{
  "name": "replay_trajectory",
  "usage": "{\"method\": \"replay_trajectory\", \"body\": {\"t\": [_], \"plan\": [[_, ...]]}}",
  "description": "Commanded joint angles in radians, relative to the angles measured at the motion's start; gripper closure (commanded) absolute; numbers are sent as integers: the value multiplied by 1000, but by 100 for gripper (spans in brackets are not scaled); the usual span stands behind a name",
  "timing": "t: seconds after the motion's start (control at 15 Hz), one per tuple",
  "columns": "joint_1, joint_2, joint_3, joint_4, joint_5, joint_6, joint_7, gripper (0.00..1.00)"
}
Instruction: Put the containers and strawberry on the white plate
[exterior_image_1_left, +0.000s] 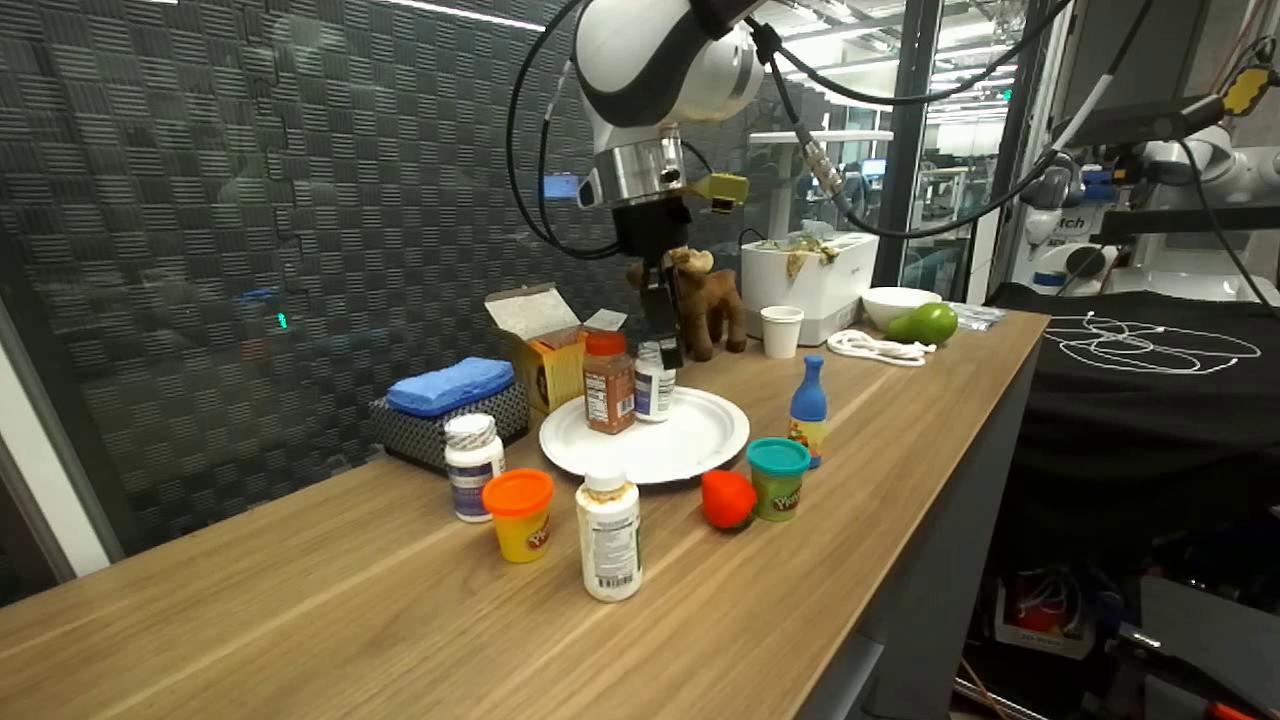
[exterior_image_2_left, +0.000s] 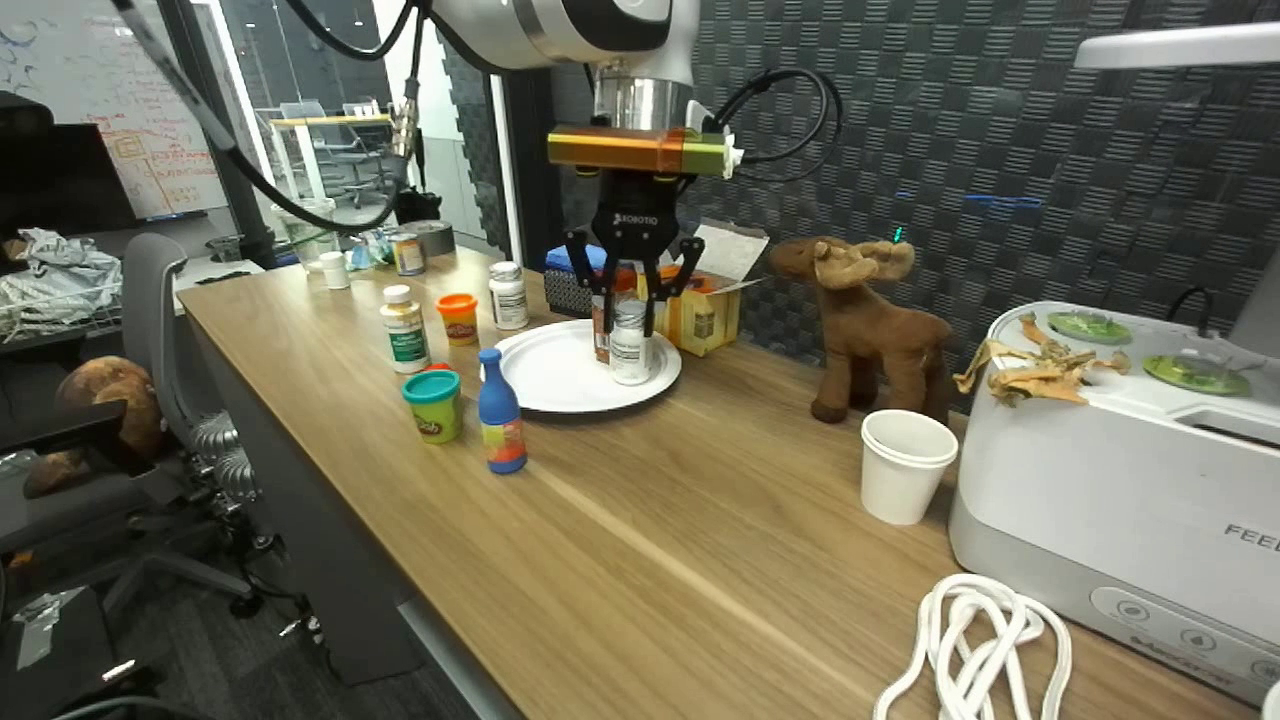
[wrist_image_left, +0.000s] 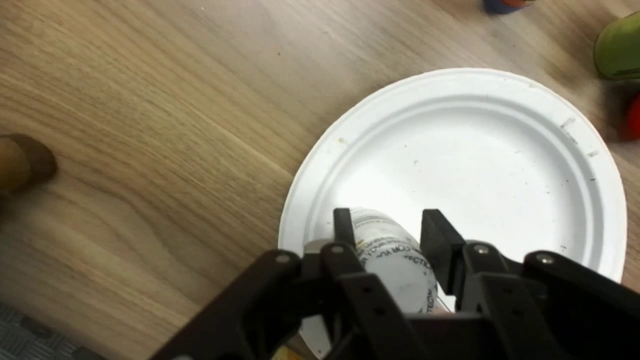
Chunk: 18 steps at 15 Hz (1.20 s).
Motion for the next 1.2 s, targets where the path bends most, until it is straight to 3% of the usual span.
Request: {"method": "replay_trajectory", "body": {"t": [0.0,0.33,0.6,0.93,1.13], "plan": [[16,-5,2,15,-57,-3,-12,35],[58,-43,-12,9,-196,-7,32,1],[81,-63,7,56,-205,-30,61,0],[129,-18,65,179,-97,-72,131,0],[162,24,106,262,-37,-144,108,0]]}}
